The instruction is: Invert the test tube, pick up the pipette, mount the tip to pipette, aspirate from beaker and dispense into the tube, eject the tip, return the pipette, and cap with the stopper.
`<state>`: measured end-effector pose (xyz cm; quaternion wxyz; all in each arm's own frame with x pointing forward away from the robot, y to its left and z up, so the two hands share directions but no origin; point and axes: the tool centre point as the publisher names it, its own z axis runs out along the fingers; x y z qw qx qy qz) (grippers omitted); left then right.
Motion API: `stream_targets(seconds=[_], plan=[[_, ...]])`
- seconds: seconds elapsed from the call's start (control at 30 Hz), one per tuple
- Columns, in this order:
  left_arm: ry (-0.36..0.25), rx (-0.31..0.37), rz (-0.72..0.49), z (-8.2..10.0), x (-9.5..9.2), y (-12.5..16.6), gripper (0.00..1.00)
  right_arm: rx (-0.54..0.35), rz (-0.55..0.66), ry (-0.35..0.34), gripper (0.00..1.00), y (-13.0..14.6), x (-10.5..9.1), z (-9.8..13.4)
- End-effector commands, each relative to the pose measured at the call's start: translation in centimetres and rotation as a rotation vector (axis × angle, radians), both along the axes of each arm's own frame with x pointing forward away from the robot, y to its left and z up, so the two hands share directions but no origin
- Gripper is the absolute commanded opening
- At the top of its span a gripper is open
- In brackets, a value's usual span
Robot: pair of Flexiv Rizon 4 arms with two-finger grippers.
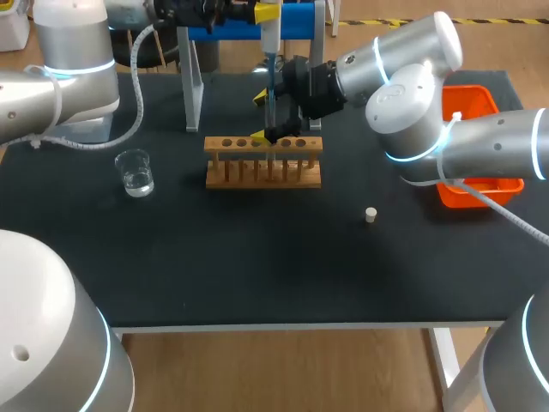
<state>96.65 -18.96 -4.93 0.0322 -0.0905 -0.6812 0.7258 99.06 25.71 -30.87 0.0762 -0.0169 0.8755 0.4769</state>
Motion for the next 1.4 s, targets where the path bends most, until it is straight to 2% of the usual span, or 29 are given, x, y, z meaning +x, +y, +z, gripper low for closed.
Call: stream_targets(seconds=[0.03, 1.4], plan=[[-0.003, 0.0, -0.008, -0.1, 0.2, 0.1, 0.0, 0.001, -0.002, 0.0, 1.0, -0.3, -0.1, 0.1], [-0.014, 0.025, -0.015, -1.1, -0.1, -0.1, 0.0, 0.004, -0.004, -0.001, 1.0, -0.4, -0.1, 0.1]])
